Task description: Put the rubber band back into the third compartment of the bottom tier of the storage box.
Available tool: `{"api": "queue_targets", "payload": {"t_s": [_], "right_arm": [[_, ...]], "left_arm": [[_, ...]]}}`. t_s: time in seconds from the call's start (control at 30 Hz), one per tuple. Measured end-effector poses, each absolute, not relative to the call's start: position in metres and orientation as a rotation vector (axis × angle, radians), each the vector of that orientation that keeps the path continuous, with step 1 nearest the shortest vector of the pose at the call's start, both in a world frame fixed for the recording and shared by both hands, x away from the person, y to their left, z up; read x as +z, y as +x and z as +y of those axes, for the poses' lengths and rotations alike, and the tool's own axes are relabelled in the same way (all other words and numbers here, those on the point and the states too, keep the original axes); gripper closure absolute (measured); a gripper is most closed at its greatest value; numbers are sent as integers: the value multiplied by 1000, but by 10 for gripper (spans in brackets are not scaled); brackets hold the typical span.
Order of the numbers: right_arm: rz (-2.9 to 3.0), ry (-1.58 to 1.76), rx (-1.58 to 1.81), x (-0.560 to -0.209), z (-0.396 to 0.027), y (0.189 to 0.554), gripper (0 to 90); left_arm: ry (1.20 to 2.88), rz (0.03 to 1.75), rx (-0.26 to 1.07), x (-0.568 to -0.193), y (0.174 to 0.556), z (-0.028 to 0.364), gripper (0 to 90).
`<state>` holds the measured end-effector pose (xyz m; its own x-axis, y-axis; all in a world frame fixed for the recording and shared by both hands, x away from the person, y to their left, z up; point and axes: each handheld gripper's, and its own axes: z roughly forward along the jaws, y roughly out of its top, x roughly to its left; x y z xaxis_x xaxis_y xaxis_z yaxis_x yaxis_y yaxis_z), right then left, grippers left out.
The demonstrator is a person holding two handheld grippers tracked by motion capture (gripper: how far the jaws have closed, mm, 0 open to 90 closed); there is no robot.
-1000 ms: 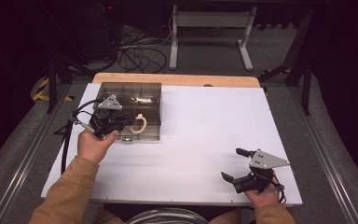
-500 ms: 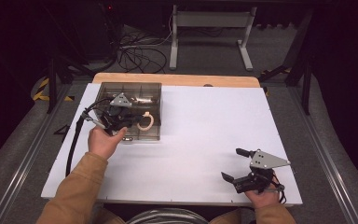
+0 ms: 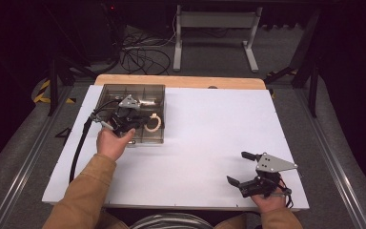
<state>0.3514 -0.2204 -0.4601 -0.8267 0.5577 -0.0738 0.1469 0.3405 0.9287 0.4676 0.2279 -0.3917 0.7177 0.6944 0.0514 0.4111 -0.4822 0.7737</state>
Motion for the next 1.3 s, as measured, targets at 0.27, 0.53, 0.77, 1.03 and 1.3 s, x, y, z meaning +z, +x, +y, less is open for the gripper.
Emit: {"api": "queue_targets", "payload": {"t_s": [0.27, 0.53, 0.77, 1.03, 1.3], "right_arm": [[2232, 625, 1492, -460, -222, 352, 2], [2232, 623, 1496, -460, -222, 352, 1], [2234, 625, 1497, -461, -221, 352, 2], [2235, 625, 1499, -461, -221, 352, 2], [2236, 624, 1499, -461, -221, 352, 2]], "left_arm": [[2183, 826, 519, -399, 469, 227, 840], [2203, 841, 527, -412, 474, 227, 840], [2223, 851, 534, -419, 476, 227, 840], [2255, 854, 554, -425, 478, 223, 839], [2276, 874, 555, -431, 481, 221, 838]]}}
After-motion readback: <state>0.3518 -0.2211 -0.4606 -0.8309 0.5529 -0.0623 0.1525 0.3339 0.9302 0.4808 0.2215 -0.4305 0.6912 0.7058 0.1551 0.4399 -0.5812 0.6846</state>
